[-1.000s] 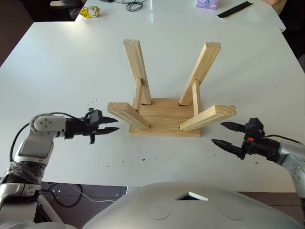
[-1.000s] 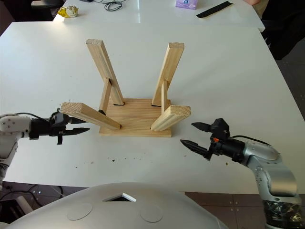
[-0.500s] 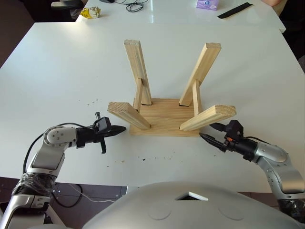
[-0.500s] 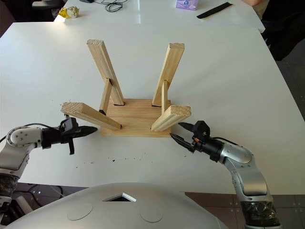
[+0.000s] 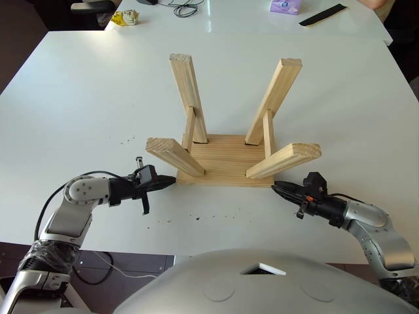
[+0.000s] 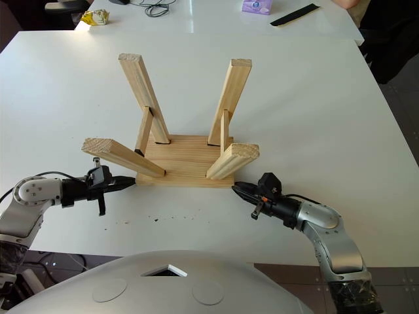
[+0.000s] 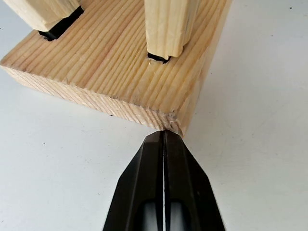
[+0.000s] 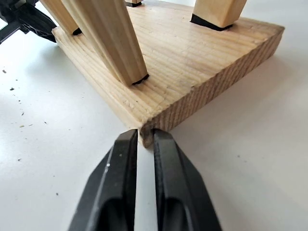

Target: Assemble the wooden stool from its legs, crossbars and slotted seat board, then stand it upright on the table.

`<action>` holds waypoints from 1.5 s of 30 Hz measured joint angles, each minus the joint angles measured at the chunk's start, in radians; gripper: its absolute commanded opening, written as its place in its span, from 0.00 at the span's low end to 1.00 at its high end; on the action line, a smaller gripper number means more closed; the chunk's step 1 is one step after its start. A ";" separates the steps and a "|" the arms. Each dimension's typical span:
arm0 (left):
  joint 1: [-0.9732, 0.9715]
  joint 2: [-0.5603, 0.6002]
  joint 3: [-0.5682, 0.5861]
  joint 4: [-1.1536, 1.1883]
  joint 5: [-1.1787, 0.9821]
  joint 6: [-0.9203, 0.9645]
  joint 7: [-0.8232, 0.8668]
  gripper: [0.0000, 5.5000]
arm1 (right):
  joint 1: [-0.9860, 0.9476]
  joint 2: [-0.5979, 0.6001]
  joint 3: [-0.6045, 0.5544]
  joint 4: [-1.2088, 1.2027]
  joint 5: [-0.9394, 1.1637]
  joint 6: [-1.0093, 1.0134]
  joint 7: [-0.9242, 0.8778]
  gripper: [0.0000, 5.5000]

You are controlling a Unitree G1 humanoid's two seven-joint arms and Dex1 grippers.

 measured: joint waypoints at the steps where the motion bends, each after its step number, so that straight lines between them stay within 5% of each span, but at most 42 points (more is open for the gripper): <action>1: 0.000 0.000 -0.001 0.000 0.000 0.000 0.000 0.00 | 0.000 0.000 0.001 0.001 -0.003 -0.004 -0.002 0.05; 23: 0.044 0.037 0.000 -0.168 0.013 0.141 0.036 0.00 | 0.045 -0.045 -0.003 -0.109 -0.019 0.032 -0.050 0.01; 35: 0.246 0.173 0.274 -0.566 -0.184 0.458 0.033 0.00 | 0.293 -0.104 -0.165 -0.527 0.127 0.211 -0.143 0.01; 45: 0.294 0.215 0.467 -0.777 -0.379 0.636 0.010 0.00 | 0.399 -0.251 -0.421 -0.666 0.331 0.265 -0.140 0.00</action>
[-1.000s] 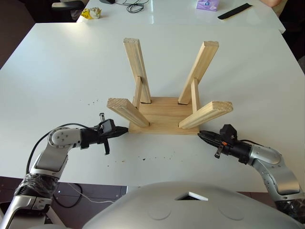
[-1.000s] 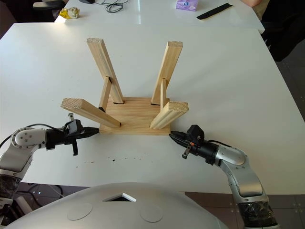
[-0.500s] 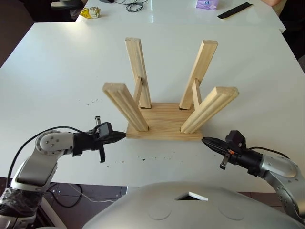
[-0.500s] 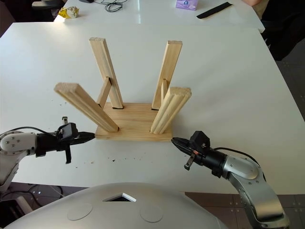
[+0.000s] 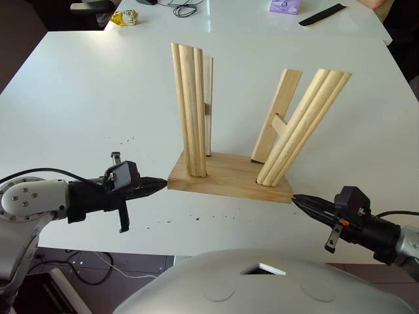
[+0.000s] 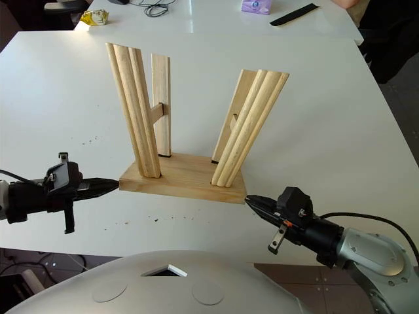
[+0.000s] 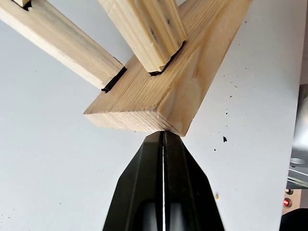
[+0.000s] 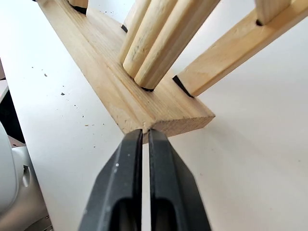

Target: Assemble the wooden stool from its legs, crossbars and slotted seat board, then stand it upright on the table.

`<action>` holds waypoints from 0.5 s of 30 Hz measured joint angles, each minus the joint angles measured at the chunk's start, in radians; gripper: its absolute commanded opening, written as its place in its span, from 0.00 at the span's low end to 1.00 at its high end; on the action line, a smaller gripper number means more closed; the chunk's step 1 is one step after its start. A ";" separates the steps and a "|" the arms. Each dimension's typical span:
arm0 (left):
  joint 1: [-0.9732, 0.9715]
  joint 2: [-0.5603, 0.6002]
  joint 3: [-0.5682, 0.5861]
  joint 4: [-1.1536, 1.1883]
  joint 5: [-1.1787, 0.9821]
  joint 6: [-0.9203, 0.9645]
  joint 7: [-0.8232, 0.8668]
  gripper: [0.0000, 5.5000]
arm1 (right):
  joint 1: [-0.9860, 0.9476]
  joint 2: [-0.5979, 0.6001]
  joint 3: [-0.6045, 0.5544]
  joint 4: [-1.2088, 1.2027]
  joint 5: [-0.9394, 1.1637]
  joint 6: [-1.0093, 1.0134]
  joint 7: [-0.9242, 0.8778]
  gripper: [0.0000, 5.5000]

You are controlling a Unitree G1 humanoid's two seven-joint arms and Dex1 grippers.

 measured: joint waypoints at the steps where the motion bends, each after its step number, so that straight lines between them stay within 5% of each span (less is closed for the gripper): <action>1: -0.014 0.000 -0.001 -0.054 -0.095 0.016 -0.020 0.00 | -0.022 -0.027 -0.009 -0.040 0.089 0.000 0.031 0.00; 10: -0.179 0.063 0.012 -0.030 -0.290 0.112 -0.012 0.00 | -0.194 -0.179 -0.120 -0.051 0.425 0.114 -0.013 0.00; 15: -0.181 0.069 -0.082 0.037 -0.150 0.055 -0.018 0.00 | -0.167 -0.202 -0.128 0.082 0.306 0.113 0.083 0.00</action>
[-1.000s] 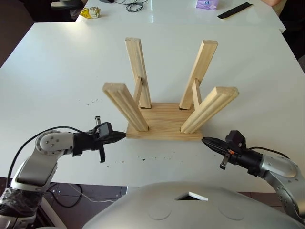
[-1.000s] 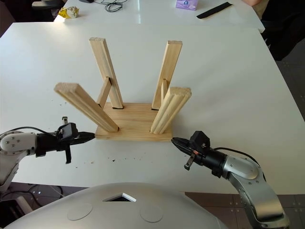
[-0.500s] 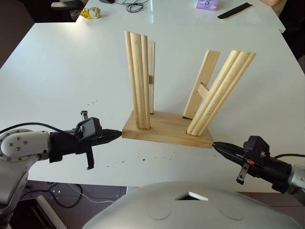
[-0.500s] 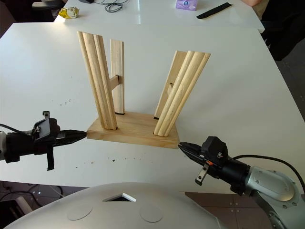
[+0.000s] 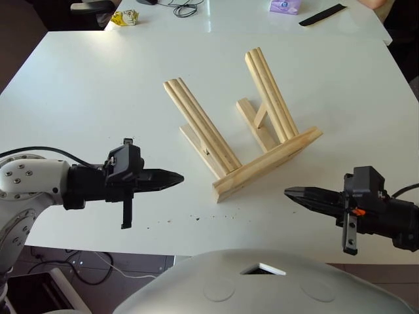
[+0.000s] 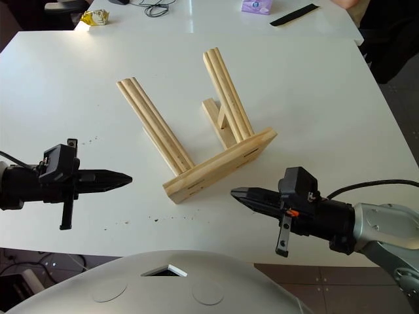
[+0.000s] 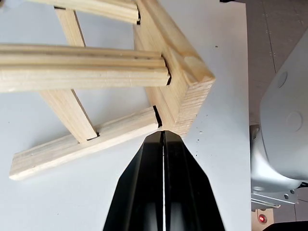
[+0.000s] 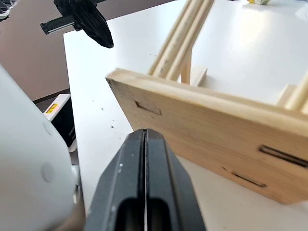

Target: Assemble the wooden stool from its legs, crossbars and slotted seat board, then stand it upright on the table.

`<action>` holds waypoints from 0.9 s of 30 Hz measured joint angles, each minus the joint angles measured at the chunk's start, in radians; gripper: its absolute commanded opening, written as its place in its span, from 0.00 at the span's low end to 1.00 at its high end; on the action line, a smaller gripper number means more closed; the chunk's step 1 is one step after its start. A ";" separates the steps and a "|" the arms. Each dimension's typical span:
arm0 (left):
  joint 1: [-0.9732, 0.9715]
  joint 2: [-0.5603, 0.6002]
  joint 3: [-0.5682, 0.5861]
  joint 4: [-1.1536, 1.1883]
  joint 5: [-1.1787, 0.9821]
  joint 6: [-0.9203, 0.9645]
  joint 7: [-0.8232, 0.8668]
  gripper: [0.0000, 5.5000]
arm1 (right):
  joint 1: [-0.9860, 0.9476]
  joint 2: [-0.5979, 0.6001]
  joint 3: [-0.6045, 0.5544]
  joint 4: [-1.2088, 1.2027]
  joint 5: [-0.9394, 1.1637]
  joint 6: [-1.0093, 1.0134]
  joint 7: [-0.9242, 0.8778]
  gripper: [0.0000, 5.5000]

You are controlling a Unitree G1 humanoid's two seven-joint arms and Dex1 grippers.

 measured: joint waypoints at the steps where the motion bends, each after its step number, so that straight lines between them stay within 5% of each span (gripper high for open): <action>1: 0.024 -0.002 -0.024 0.004 0.037 -0.028 -0.004 0.00 | 0.016 -0.018 0.014 0.077 -0.090 -0.031 0.026 0.00; 6: 0.122 -0.017 -0.152 0.043 0.229 -0.201 -0.021 0.00 | -0.084 -0.043 0.195 0.487 -0.492 -0.303 0.027 0.00; 10: 0.173 -0.054 -0.298 0.081 0.350 -0.301 -0.022 0.00 | -0.378 0.099 0.348 0.849 -0.693 -0.509 -0.058 0.06; 19: 0.036 -0.210 -0.465 0.174 0.329 -0.180 0.045 0.00 | -0.788 0.318 0.448 1.231 -0.776 -0.687 -0.084 0.30; 27: -0.072 -0.286 -0.497 0.197 0.315 -0.106 0.097 0.00 | -0.781 0.382 0.537 1.259 -0.796 -0.719 0.028 0.54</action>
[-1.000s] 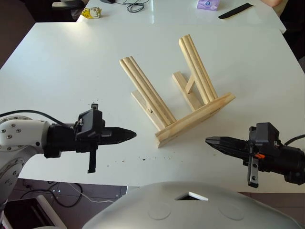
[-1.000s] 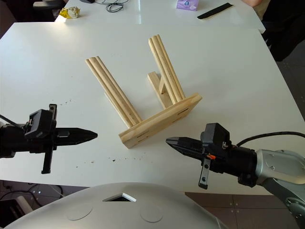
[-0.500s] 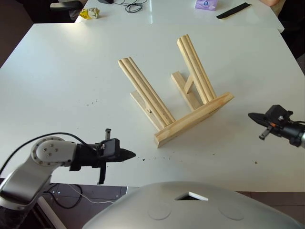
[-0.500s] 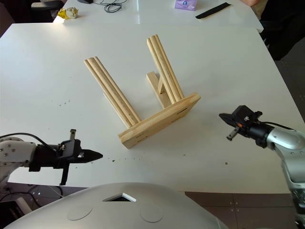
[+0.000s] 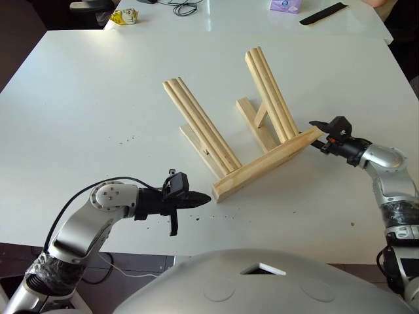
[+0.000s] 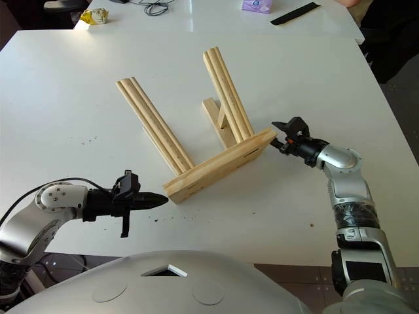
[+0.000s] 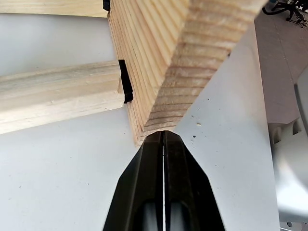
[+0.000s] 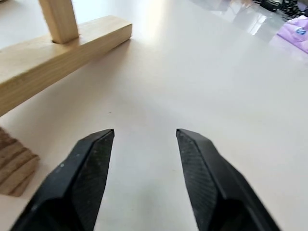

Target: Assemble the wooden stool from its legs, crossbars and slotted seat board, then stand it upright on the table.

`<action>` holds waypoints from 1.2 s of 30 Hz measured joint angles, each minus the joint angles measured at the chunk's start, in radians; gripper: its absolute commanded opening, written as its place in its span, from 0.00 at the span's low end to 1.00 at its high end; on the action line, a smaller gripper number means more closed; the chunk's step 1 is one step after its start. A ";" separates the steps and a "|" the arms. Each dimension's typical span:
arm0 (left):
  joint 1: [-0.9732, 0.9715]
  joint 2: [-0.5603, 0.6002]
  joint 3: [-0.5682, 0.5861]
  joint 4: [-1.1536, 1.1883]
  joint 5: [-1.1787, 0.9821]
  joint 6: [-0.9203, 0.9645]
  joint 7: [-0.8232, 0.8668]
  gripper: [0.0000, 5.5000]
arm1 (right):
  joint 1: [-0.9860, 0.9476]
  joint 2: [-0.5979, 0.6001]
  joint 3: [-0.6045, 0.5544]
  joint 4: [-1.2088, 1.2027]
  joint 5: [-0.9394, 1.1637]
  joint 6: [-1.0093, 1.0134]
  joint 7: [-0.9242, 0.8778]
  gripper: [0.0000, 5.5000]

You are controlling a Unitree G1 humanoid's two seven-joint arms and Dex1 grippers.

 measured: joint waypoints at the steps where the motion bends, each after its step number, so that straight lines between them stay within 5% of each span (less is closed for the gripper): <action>1: -0.005 0.000 0.000 0.001 0.002 0.000 0.004 0.00 | 0.025 0.002 0.011 -0.012 -0.001 -0.005 0.013 0.55; 16: -0.196 0.133 0.085 0.396 0.227 -0.340 -0.074 0.00 | 0.387 -0.039 0.007 -0.447 0.024 0.068 0.039 0.98; 31: -0.011 0.213 0.131 0.507 0.171 -0.614 -0.271 0.00 | 0.583 -0.084 -0.078 -0.592 0.067 0.127 0.061 0.98; 36: 0.046 0.193 0.155 0.460 0.119 -0.537 -0.254 0.15 | 0.591 -0.099 -0.096 -0.602 0.087 0.134 0.088 0.98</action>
